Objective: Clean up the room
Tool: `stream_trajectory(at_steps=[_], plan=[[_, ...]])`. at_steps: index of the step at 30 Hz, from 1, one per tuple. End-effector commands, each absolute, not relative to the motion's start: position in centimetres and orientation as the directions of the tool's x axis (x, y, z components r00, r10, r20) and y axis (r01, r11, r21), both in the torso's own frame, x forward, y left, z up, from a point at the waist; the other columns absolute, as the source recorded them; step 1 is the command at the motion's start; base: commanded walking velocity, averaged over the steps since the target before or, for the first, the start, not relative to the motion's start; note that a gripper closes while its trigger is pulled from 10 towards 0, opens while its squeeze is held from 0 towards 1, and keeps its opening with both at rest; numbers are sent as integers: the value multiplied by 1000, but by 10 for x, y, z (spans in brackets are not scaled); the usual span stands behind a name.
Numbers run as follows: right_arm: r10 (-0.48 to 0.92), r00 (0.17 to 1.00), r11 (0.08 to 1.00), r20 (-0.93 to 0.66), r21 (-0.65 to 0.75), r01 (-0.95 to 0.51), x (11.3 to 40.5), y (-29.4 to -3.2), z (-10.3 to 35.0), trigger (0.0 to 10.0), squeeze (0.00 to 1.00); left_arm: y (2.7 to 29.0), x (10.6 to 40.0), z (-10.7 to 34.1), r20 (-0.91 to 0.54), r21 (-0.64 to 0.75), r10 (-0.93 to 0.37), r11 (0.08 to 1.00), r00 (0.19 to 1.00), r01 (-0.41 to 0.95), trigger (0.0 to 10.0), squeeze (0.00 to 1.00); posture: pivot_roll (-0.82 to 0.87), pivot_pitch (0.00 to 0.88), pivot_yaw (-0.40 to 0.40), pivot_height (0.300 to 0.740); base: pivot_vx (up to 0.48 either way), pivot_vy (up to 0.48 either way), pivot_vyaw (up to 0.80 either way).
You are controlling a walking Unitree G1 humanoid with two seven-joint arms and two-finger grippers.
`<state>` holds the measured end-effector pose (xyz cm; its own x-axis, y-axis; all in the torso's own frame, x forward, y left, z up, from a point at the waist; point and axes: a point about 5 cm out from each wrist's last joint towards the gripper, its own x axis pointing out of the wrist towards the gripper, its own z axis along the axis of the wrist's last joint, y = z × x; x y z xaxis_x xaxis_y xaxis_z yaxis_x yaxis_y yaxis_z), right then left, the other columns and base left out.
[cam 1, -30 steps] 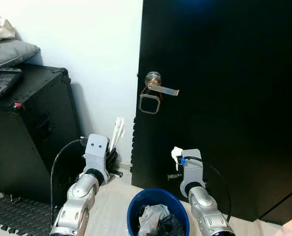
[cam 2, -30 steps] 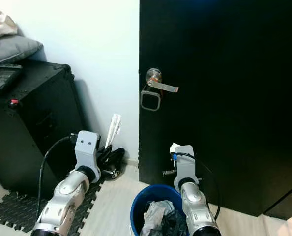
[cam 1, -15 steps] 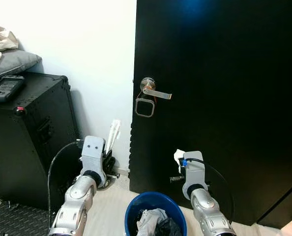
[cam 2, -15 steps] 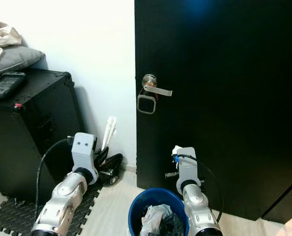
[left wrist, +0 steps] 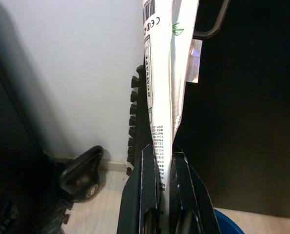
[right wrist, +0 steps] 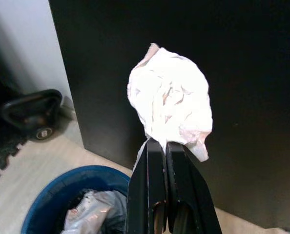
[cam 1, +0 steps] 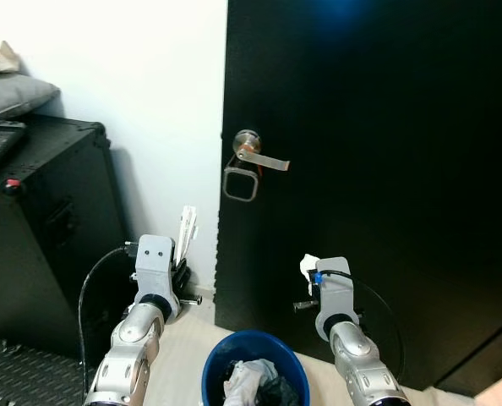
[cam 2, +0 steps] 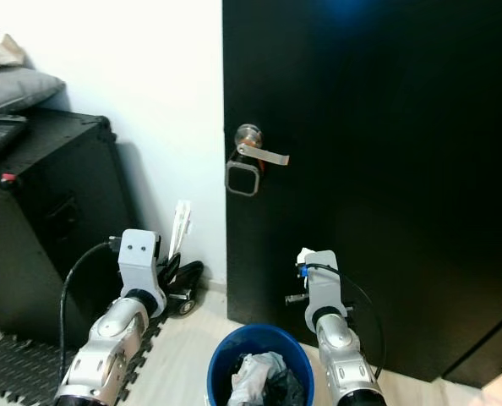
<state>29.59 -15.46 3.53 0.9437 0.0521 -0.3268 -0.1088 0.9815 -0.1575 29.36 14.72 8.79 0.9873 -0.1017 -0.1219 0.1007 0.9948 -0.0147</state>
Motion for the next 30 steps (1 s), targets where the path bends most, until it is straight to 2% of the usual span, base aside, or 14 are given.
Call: stream_trajectory(at_steps=[1, 3, 7, 8, 9, 11, 13, 15, 19, 20, 22, 23, 24, 30], plan=[[65, 932, 970, -357, -195, -143, 297, -155, 32, 10000, 0, 148, 291, 82, -141, 12, -103, 994, 985, 106, 10000, 0, 15, 0, -112, 740, 0, 0, 0], [74, 924, 962, -376, -218, -166, 297, -155, 30, 10000, 0, 148, 290, 81, -144, 29, -110, 993, 983, 116, 10000, 0, 15, 3, -113, 740, 0, 0, 0], [107, 860, 911, -499, -297, -285, 296, -154, 15, 10000, 0, 148, 286, 70, -200, 152, -165, 969, 966, 197, 10000, 0, 11, 24, -119, 740, 0, 0, 0], [114, 832, 879, -543, -335, -339, 297, -154, 10, 10000, 0, 148, 282, 60, -255, 205, -203, 944, 945, 258, 10000, 0, 10, 48, -124, 740, 0, 0, 0], [114, 832, 879, -543, -335, -339, 297, -154, 10, 10000, 0, 148, 282, 60, -255, 205, -203, 944, 945, 258, 10000, 0, 10, 48, -124, 740, 0, 0, 0], [105, 793, 822, -600, -397, -409, 299, -153, 3, 10000, 0, 149, 274, 42, -366, 265, -277, 884, 888, 385, 10000, 0, 19, 115, -139, 740, 0, 0, 0], [98, 784, 811, -613, -407, -420, 300, -153, 2, 10000, 0, 149, 271, 37, -402, 279, -308, 856, 863, 435, 10000, 0, 27, 140, -141, 740, 0, 0, 0], [98, 784, 811, -613, -407, -420, 300, -153, 2, 10000, 0, 149, 271, 37, -402, 279, -308, 856, 863, 435, 10000, 0, 27, 140, -141, 740, 0, 0, 0], [95, 768, 814, -633, -395, -426, 300, -150, -1, 10000, 0, 150, 266, 34, -433, 334, -351, 793, 830, 509, 10000, 0, 42, 198, -139, 740, 0, 0, 0], [110, 757, 828, -644, -362, -429, 299, -145, -3, 10000, 0, 153, 264, 37, -434, 369, -365, 762, 824, 532, 10000, 0, 52, 237, -138, 740, 0, 0, 0], [110, 757, 828, -644, -362, -429, 299, -145, -3, 10000, 0, 153, 264, 37, -434, 369, -365, 762, 824, 532, 10000, 0, 52, 237, -138, 740, 0, 0, 0], [140, 743, 825, -655, -338, -453, 297, -136, -6, 10000, 0, 158, 259, 43, -429, 401, -384, 730, 817, 553, 10000, 0, 73, 302, -148, 740, 0, 0, 0], [169, 731, 821, -661, -316, -475, 295, -127, -8, 10000, 0, 161, 254, 48, -427, 425, -391, 708, 815, 563, 10000, 0, 82, 322, -153, 740, 0, 0, 0], [272, 692, 788, -668, -258, -559, 291, -94, -10, 10000, 0, 169, 235, 61, -392, 460, -367, 716, 843, 525, 10000, 0, 116, 366, -160, 740, 0, 0, 0]])
